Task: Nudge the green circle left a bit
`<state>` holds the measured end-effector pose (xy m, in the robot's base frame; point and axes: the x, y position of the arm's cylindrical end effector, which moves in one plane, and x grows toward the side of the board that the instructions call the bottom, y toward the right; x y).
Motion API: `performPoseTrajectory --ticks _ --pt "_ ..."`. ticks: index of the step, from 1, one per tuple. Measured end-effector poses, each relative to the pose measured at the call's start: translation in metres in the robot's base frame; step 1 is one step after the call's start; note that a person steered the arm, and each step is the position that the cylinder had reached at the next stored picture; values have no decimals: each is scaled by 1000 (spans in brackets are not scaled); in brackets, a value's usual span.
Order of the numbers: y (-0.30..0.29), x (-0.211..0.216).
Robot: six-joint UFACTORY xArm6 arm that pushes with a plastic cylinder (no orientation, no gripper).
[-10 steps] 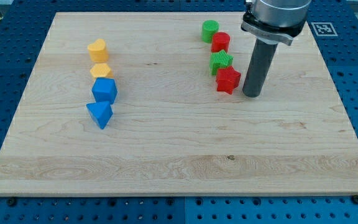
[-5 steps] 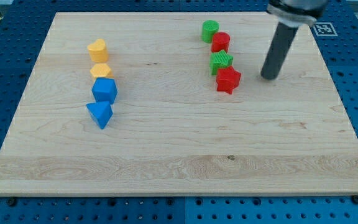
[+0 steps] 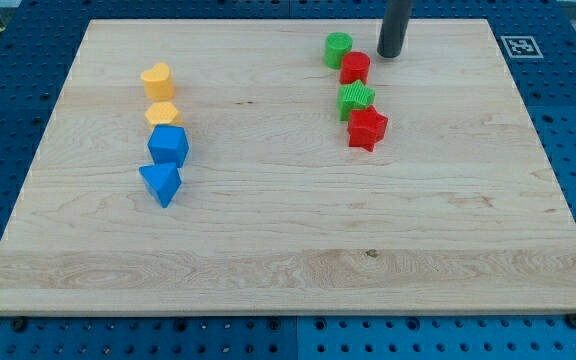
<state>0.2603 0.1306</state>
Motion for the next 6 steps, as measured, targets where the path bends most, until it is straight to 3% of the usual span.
performPoseTrajectory --ticks 3,6 --pt "-78 -25" --pt "-133 1"
